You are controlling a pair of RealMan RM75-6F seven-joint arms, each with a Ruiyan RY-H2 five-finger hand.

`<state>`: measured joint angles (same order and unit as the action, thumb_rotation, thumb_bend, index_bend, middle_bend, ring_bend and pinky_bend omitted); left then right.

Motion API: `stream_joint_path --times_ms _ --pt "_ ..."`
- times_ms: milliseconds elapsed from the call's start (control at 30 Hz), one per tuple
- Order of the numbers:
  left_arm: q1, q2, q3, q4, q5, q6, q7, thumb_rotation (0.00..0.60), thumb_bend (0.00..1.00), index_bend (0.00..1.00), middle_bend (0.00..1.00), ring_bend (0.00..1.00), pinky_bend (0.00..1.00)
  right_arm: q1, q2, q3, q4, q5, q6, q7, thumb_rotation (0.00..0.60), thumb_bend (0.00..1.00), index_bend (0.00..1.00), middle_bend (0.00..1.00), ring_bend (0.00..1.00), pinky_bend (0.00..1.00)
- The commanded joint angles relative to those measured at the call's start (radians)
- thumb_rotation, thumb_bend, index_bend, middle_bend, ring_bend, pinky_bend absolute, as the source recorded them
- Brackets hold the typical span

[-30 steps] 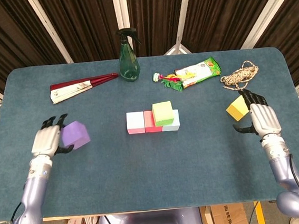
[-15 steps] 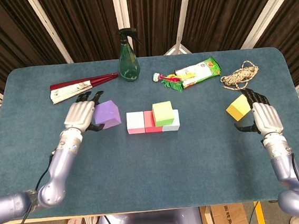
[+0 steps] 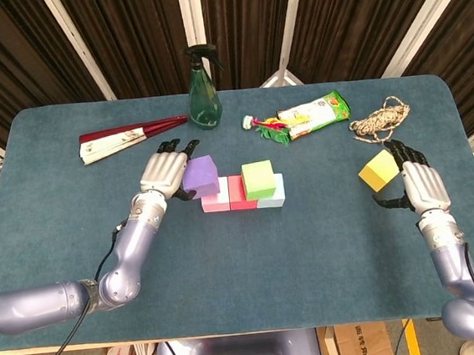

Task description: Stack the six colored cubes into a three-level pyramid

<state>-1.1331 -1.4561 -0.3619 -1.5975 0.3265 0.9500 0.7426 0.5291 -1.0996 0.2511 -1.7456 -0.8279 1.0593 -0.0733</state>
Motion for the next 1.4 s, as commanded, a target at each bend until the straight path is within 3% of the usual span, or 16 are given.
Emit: stream_joint_path --times_ms 33,833,1400 --pt "-0.017 -0.009 0.011 0.013 -0.004 -0.01 0.005 0.6 0.36 0.01 0.37 0.04 0.02 -0.001 0.0 0.002 0.003 0.0 -0.002 0.002 0.6 0.27 0.0 0.0 0.0 0.01" --pt "-0.115 -0.074 0.051 0.079 -0.019 -0.014 0.0 0.6 0.36 0.01 0.37 0.04 0.02 -0.009 0.003 0.016 0.0 0.001 -0.022 0.02 0.6 0.27 0.0 0.0 0.0 0.01" --pt "-0.133 -0.111 0.082 0.117 0.025 -0.015 -0.02 0.6 0.36 0.01 0.37 0.04 0.02 -0.012 0.007 0.022 -0.001 0.004 -0.036 0.035 0.6 0.27 0.0 0.0 0.0 0.01"
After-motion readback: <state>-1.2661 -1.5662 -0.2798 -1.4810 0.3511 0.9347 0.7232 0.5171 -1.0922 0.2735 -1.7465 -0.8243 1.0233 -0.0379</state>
